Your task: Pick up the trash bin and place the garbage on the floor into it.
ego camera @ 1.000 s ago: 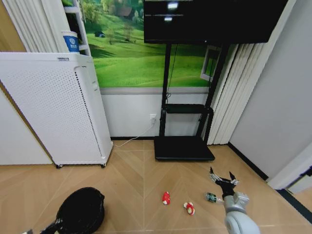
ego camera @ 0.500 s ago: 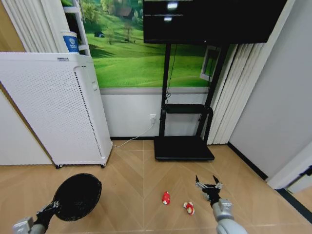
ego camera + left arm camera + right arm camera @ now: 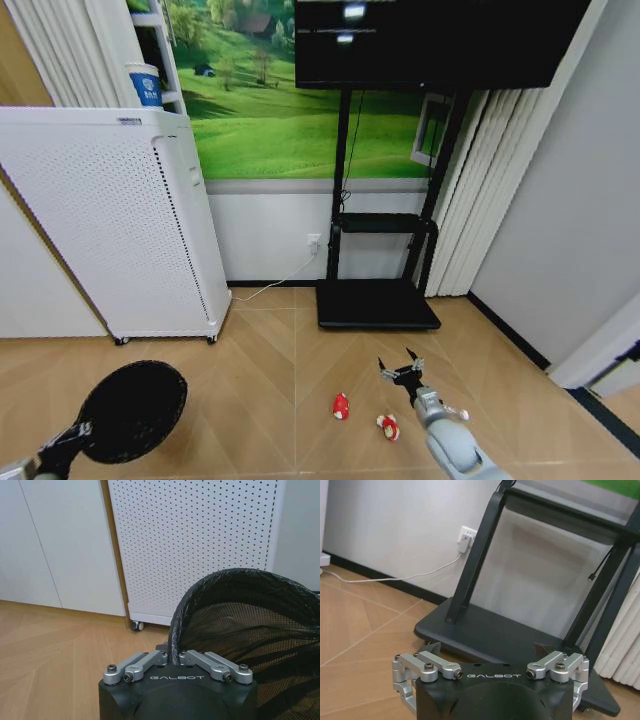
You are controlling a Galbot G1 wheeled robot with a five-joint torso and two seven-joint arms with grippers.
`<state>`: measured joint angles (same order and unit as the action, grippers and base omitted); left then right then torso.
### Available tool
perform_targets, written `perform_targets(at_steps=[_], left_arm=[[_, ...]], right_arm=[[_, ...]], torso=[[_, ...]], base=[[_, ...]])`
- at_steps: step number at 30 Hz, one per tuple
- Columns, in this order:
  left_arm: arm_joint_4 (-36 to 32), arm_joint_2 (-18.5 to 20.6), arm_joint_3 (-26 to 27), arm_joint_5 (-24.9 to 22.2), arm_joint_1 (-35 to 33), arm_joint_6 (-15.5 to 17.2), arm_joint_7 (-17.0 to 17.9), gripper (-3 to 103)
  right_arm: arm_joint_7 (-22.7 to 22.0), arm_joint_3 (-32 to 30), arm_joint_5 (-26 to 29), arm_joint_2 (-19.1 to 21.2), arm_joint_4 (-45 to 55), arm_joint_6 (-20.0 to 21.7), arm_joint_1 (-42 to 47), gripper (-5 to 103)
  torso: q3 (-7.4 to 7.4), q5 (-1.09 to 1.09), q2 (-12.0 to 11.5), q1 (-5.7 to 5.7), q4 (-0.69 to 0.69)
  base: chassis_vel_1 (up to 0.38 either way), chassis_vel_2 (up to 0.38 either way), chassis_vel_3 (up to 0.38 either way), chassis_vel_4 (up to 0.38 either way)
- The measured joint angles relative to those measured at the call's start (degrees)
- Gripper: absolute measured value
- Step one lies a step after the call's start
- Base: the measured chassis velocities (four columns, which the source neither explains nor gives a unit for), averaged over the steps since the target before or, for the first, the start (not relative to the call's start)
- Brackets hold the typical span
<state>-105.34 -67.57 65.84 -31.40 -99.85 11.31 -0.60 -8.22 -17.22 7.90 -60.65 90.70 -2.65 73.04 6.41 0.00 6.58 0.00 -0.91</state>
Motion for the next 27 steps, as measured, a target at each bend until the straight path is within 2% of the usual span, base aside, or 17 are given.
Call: perform_targets(at_steps=[9, 17, 22, 27], left_arm=[[0.7, 0.4, 0.5, 0.6, 0.2, 0.0, -0.1, 3], [0.6, 0.5, 0.6, 0.7, 0.7, -0.2, 0.0, 3], [0.7, 0.5, -0.2, 1.1, 1.8, -1.0, 0.3, 3], [0.8, 0.3, -3.2, 1.1, 2.7, -1.0, 0.3, 3]], right_arm=[[0.2, 1.4, -2.7, -2.8, -3.4, -1.9, 1.0, 100], [3.6, 4.6, -5.7, -0.8, -3.1, 1.9, 2.6, 100], [4.2, 9.1, -6.1, -0.8, -7.4, 2.3, -1.1, 100], [4.7, 13.5, -6.1, -3.2, -13.2, 2.3, -6.6, 100]], torso=[[0.0, -0.01, 0.0, 0.0, 0.0], [0.0, -0.01, 0.0, 0.0, 0.0], [0.0, -0.01, 0.0, 0.0, -0.01], [0.0, -0.01, 0.0, 0.0, 0.0]], base=[[0.0, 0.0, 0.0, 0.0], [0.0, 0.0, 0.0, 0.0], [0.0, 0.0, 0.0, 0.0], [0.0, 0.0, 0.0, 0.0]])
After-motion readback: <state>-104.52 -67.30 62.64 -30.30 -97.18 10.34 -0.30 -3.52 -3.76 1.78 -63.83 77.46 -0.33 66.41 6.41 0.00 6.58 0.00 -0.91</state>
